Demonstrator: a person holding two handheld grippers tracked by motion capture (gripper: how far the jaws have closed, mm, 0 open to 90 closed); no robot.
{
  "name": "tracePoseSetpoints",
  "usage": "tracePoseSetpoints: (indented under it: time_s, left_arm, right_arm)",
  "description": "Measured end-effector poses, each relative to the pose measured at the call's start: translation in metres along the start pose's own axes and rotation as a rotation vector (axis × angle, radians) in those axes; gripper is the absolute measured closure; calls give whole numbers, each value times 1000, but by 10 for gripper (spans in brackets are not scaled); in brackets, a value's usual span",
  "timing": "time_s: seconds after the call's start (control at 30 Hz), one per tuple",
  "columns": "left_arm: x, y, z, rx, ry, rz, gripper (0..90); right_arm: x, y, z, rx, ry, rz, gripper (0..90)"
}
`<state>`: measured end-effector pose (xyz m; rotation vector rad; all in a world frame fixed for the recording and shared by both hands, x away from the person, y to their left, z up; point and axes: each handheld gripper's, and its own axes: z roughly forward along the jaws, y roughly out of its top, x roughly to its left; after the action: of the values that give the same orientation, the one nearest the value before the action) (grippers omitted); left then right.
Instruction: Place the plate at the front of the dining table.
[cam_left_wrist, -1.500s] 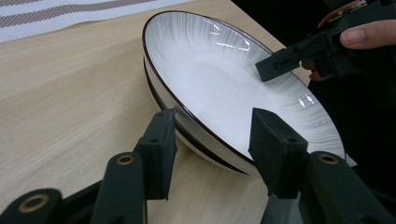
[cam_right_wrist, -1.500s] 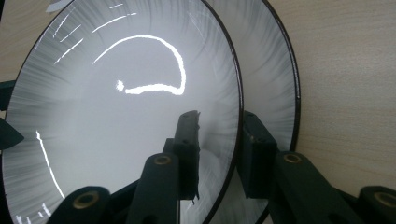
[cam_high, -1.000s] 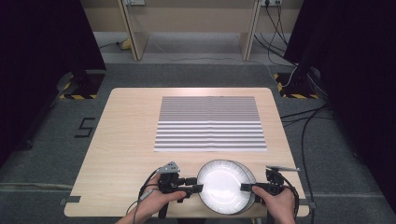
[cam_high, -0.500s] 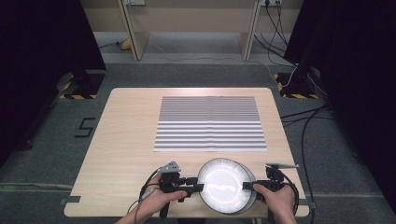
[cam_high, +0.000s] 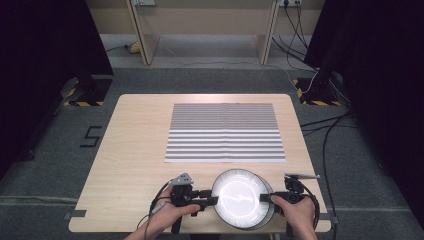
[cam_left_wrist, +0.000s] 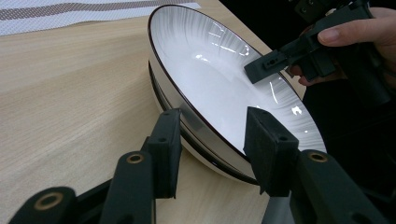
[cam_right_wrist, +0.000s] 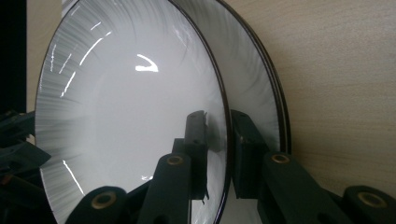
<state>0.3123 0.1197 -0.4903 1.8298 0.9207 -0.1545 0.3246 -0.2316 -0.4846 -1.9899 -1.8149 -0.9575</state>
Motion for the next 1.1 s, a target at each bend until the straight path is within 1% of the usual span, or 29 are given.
tracePoseSetpoints:
  time_s: [0.03,0.07,0.1,0.17,0.2,0.23,0.27,0.3,0.33,0.4,0.5,0.53,0.6,0.63,0.67,0.73,0.77,0.8,0.83,0.9,1.0,1.1]
  left_arm:
    - [0,0,0,1,0,0,563]
    - [0,0,0,1,1,2,564]
    - [0,0,0,1,2,1,564]
    - [1,0,-1,-5,2,6,563]
    - [2,1,-1,-9,-1,18,567]
    - [2,1,-2,-17,2,24,566]
    - [2,1,-3,-20,8,34,561]
    - [2,2,-4,-30,10,37,551]
    - [2,3,-7,-43,9,34,535]
    - [1,5,-13,-73,7,37,531]
    - [2,8,-26,-116,18,43,516]
    - [4,9,-33,-133,24,43,509]
    - [6,10,-43,-156,36,46,502]
    - [8,10,-50,-174,47,47,502]
    - [11,9,-56,-185,55,43,495]
    - [17,6,-68,-193,65,8,464]
    - [22,4,-74,-192,88,-5,451]
    - [27,1,-78,-196,104,-10,442]
    - [29,0,-80,-197,111,-14,439]
    - [37,-7,-89,-201,136,-36,433]
    - [48,-15,-99,-205,163,-58,429]
    - [54,-22,-107,-212,189,-65,429]
  right_arm:
    - [-1,-1,0,-15,13,7,806]
    - [-3,-2,-1,-19,29,29,813]
    - [-6,-3,-1,-41,51,37,825]
    - [-15,-5,-2,-55,118,82,845]
    - [-18,-5,-2,-60,147,82,846]
    - [-17,-6,-2,-68,139,69,847]
    - [-16,-7,-2,-73,133,72,847]
    - [-17,-7,-2,-70,137,74,847]
    - [-18,-6,-2,-72,156,83,843]
    - [-19,-5,-2,-73,165,90,842]
    - [-20,-6,-3,-87,172,82,839]
    - [-21,-7,-5,-98,180,92,836]
    - [-21,-7,-7,-108,180,93,833]
    - [-21,-7,-7,-108,180,93,833]
    - [-22,-8,-8,-118,182,89,831]
    - [-22,-8,-10,-121,186,92,827]
    - [-23,-8,-11,-124,187,90,826]
    - [-23,-8,-11,-125,188,90,825]
    - [-23,-8,-11,-127,192,91,824]
    - [-23,-7,-12,-119,195,95,823]
    - [-24,-8,-12,-118,202,94,824]
    - [-25,-8,-13,-128,219,101,823]
